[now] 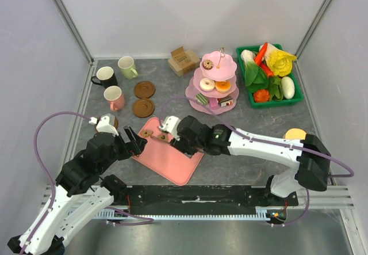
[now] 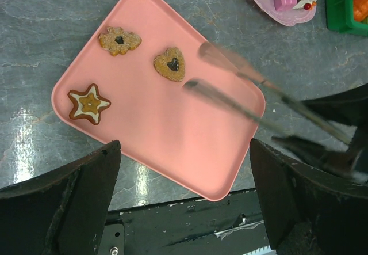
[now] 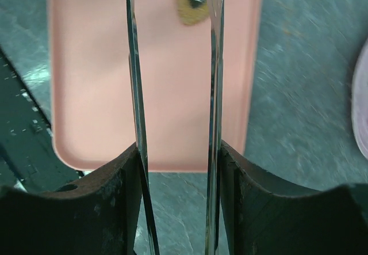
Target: Serve the afternoon tea
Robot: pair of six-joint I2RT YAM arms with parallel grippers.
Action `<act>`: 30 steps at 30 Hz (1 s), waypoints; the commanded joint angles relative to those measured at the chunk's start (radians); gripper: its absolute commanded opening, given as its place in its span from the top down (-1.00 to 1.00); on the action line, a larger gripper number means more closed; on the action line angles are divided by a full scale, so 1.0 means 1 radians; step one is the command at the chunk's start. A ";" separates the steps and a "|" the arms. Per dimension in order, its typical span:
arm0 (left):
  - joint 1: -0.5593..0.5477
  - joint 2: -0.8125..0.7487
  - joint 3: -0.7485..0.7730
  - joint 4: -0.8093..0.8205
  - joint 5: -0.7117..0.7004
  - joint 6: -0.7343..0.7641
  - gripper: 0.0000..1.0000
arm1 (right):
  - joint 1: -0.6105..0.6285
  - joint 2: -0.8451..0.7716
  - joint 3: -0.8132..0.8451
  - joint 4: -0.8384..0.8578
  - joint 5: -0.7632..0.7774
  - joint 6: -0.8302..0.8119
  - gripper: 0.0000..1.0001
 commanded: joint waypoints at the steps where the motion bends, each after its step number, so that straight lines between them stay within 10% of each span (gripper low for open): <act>1: -0.001 0.007 0.032 0.006 -0.029 -0.030 -0.97 | 0.055 0.071 0.015 0.116 -0.068 -0.156 -0.15; 30: -0.003 0.003 0.048 -0.011 -0.075 -0.024 -0.98 | 0.094 0.412 0.242 0.150 -0.139 -0.357 -0.24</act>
